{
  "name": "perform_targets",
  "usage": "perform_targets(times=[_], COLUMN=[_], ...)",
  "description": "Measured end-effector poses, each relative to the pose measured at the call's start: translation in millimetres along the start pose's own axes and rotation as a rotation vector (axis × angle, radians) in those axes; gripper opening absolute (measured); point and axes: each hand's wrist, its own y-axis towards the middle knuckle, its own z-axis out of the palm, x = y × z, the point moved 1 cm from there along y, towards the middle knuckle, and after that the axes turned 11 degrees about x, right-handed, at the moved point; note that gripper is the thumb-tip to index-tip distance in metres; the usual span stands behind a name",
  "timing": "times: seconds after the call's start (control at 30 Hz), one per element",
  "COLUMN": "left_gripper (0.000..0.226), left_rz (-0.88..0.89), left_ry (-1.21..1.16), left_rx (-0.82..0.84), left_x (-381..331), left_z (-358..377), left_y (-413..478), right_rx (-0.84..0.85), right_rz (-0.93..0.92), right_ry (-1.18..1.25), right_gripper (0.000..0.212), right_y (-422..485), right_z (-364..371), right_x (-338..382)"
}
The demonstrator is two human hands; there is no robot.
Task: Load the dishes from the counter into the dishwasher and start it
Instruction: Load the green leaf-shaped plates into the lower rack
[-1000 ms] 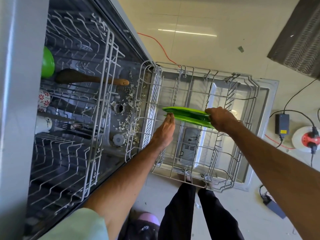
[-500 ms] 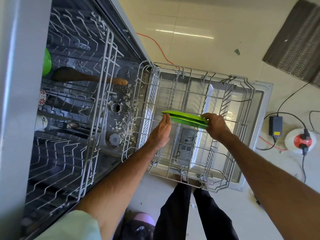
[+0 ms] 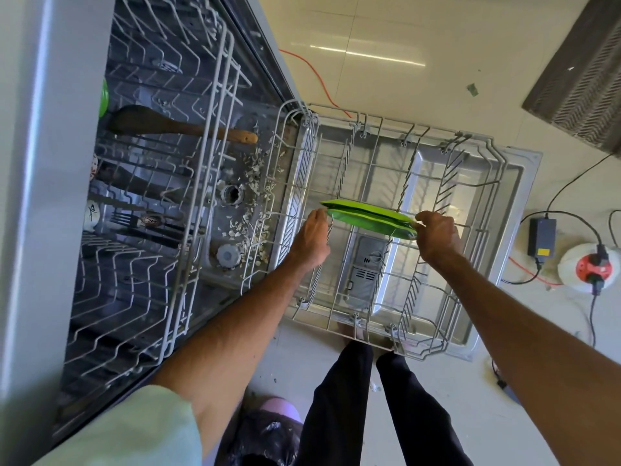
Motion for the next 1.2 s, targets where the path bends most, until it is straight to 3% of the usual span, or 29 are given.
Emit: perform_targets(times=[0.13, 0.27, 0.5, 0.6, 0.8, 0.97, 1.2], left_gripper=[0.059, 0.049, 0.073, 0.079, 0.065, 0.067, 0.075], left_rz=[-0.060, -0.088, -0.095, -0.120, -0.112, -0.104, -0.113], left_ry=[-0.078, -0.095, -0.129, -0.127, -0.193, -0.251, -0.272], left_rx=[-0.005, 0.005, 0.108, 0.150, 0.124, 0.116, 0.096], left_x=[4, 3, -3, -7, -6, -6, -7], left_z=[-2, -5, -12, -12, -13, -10, -7], left_y=[2, 7, 19, 20, 19, 17, 8], right_rx=[0.009, 0.032, 0.101, 0.108, 0.098, 0.158, 0.259], right_rz=[0.115, 0.186, 0.302, 0.276, 0.150, 0.119, 0.052], right_ry=[0.134, 0.474, 0.587, 0.605, 0.619, 0.611, 0.810], right_gripper=[0.031, 0.046, 0.028, 0.027, 0.024, 0.024, 0.061], right_y=[-4, 4, 1, 2, -5, -5, -25], right_z=[12, 36, 43, 39, 36, 33, 45], right_x=[-17, -33, -24, -29, -30, -33, -36])
